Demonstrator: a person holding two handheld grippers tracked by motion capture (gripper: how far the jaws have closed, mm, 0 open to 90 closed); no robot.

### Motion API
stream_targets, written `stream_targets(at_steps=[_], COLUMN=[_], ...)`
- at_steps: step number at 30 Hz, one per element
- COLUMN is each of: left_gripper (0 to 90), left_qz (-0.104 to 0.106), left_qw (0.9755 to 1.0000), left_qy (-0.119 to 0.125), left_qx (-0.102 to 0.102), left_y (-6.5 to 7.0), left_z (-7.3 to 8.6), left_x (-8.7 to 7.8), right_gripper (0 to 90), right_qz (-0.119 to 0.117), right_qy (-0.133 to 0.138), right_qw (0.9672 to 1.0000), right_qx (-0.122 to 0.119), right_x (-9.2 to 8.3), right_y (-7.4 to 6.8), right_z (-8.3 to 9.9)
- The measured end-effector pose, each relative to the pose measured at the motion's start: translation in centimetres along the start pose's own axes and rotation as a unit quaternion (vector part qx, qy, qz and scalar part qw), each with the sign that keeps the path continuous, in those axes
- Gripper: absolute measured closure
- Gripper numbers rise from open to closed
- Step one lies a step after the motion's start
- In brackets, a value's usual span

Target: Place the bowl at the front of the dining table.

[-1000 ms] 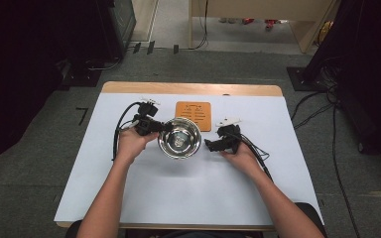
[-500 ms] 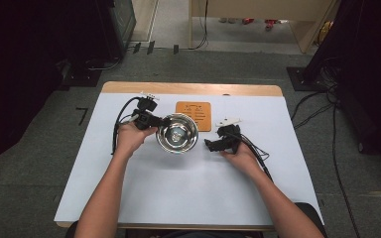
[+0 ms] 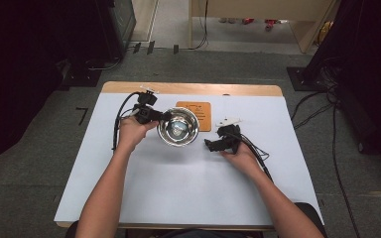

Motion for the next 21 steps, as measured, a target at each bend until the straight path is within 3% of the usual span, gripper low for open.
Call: stream_targets(at_steps=[21], left_gripper=[84.6], left_qz=[-0.003], left_qw=[1.0000], left_qy=[0.002], left_qx=[0.003], left_y=[-0.1], left_z=[-1.5], left_x=[2.0], right_gripper=[7.3], right_qz=[0.000], right_qy=[0.000], right_qw=[1.0000], right_qx=[0.000], right_x=[0.0], right_y=[0.0], right_z=[0.0])
Point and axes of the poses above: each handheld gripper's, and its own axes: x roughly forward along the jaws, z roughly out of its underside, y roughly to its right, the point moved 3 cm from there along x, roughly forward along the jaws, and after that the axes turned 14 degrees about y, right-handed, at the moved point
